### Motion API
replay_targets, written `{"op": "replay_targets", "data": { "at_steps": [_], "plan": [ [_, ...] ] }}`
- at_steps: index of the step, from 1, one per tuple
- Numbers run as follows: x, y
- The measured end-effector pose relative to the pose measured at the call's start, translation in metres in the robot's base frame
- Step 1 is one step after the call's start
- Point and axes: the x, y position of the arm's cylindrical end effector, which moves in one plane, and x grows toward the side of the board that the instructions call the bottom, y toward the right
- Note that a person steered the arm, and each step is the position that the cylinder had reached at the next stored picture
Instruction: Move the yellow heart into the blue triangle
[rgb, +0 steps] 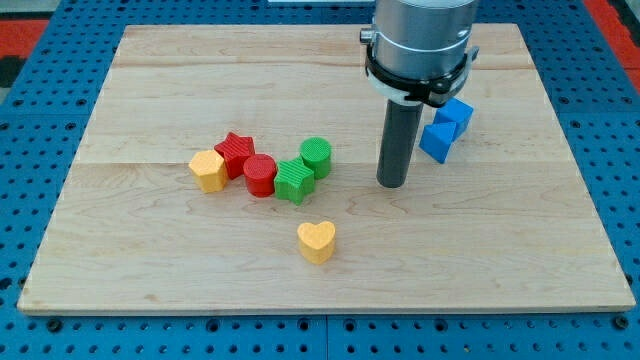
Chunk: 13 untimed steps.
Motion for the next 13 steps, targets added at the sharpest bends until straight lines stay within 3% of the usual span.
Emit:
{"op": "replay_targets", "data": {
  "at_steps": [6,7,9,10,11,12,13],
  "plan": [
    [-0.001,-0.016],
    [0.005,-0.044],
    [0.034,-0.038],
    [0.044,-0.105],
    [0.034,-0.133],
    [0.096,-0.121],
    [0.121,-0.102]
  ]
}}
